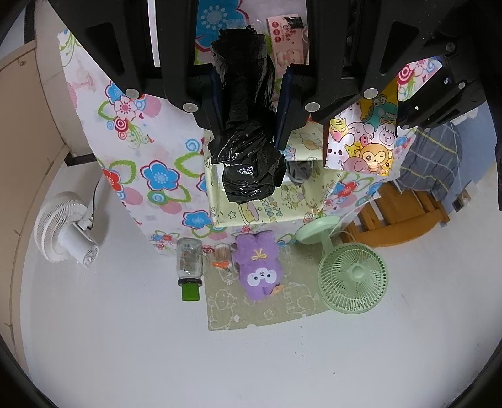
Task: Organize soft objects
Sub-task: 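Carry the yellow packet with the left tool while the right tool carries the umbrella over the box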
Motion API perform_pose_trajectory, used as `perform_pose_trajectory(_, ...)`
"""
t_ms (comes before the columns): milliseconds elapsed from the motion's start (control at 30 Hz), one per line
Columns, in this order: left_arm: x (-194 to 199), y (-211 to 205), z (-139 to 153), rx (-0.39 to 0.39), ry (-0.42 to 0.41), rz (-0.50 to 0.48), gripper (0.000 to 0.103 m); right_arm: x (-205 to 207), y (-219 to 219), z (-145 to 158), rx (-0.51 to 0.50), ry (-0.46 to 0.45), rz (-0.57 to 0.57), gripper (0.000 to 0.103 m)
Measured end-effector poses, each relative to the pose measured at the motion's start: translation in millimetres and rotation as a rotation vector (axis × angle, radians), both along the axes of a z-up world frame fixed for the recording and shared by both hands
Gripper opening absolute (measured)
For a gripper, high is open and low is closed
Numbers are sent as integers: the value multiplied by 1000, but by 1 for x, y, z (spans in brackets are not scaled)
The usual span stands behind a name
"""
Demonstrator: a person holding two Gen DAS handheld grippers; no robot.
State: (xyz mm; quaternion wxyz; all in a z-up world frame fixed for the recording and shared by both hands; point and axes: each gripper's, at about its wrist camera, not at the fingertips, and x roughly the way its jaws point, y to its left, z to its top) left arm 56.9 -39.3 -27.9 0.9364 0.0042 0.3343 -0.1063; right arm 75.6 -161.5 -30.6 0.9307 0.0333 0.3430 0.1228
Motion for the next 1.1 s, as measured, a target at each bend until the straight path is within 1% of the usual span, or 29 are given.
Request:
perform_pose_trajectory(500,22,6,11,5,-11,6,43,23,5,8,5,-4,4,32)
perform_pose_trajectory(1100,61,7,4,4,25,-5,43,65,7,-1,6,39,-10,32)
